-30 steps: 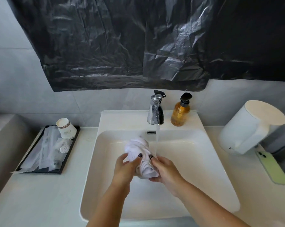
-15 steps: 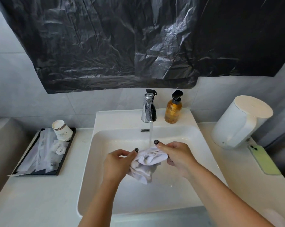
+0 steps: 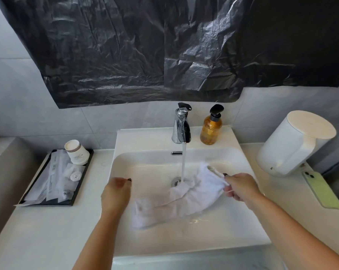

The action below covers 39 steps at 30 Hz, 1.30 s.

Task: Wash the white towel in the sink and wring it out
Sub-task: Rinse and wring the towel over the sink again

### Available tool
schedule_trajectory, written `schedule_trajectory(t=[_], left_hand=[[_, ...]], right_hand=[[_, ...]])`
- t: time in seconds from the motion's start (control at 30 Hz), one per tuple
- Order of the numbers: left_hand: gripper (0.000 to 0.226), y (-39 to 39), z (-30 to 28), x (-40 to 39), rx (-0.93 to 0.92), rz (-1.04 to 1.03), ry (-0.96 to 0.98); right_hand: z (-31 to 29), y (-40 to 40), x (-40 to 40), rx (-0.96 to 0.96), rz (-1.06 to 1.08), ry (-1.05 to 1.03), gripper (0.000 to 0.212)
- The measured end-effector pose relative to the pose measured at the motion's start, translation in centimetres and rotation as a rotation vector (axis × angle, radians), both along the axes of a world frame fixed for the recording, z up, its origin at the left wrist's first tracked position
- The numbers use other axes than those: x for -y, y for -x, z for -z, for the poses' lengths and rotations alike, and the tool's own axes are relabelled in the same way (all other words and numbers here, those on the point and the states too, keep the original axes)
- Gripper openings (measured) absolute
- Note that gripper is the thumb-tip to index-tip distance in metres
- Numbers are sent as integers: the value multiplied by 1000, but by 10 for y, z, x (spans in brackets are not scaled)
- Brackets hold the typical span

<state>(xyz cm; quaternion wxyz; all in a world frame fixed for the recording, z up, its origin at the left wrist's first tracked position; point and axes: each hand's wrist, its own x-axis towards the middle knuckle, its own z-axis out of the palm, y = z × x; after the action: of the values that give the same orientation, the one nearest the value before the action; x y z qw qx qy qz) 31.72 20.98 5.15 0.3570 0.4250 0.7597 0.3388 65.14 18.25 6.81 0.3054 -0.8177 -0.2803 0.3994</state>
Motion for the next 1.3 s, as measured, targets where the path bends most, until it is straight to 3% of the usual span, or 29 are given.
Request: schedule_trajectory(t=[0.03,0.1,0.2,0.3,0.43,0.6,0.7,0.73,0.8,0.87,1.03,1.13,1.2,1.23,1.3], left_hand=[[2,-10,-3,5,-52,71,-45],[12,-28,8,13,-96,289,-151],[24,-53,34,21,-318,677,-155],[36,-62,58,21,-592,821,-110],[29,-62,67,12,-724,838,-169],[23,-62,57,-10,-657,815,-21],[13,-57,47,-18,-423,789,34],[10,-52,42,-21,-286,762,49],[26,-41,25,-27,-71,669,24],[41,-34,5,-30,11,619,-38],[31,-44,-50,-21,-211,850,-154],[56,-50,-85,-17,-855,1155,-149],[50,-54,-107,-18,-1126,1185,-112],[43,-56,-116,-19,-1170,1178,-102],[35,-57,-132,-20,-1163,1154,-140]], right_hand=[[11,3,1,120,-51,3,23],[30,12,6,415,-191,-6,33],[51,29,14,822,-497,-183,53],[74,38,9,1037,-799,-282,70],[73,45,-15,957,-960,-130,77],[58,50,-42,792,-1234,28,52],[49,45,-48,689,-1200,-104,8],[44,43,-47,635,-1165,-171,5],[25,39,-41,511,-1051,-211,15],[6,37,-32,469,-1017,-223,13],[-37,33,-15,528,-1141,-211,25],[-70,28,-13,730,-1235,-165,48],[-89,30,-10,973,-1364,-85,64],[-97,34,-9,1093,-1417,-47,67],[-112,38,-7,1199,-1400,-26,50]])
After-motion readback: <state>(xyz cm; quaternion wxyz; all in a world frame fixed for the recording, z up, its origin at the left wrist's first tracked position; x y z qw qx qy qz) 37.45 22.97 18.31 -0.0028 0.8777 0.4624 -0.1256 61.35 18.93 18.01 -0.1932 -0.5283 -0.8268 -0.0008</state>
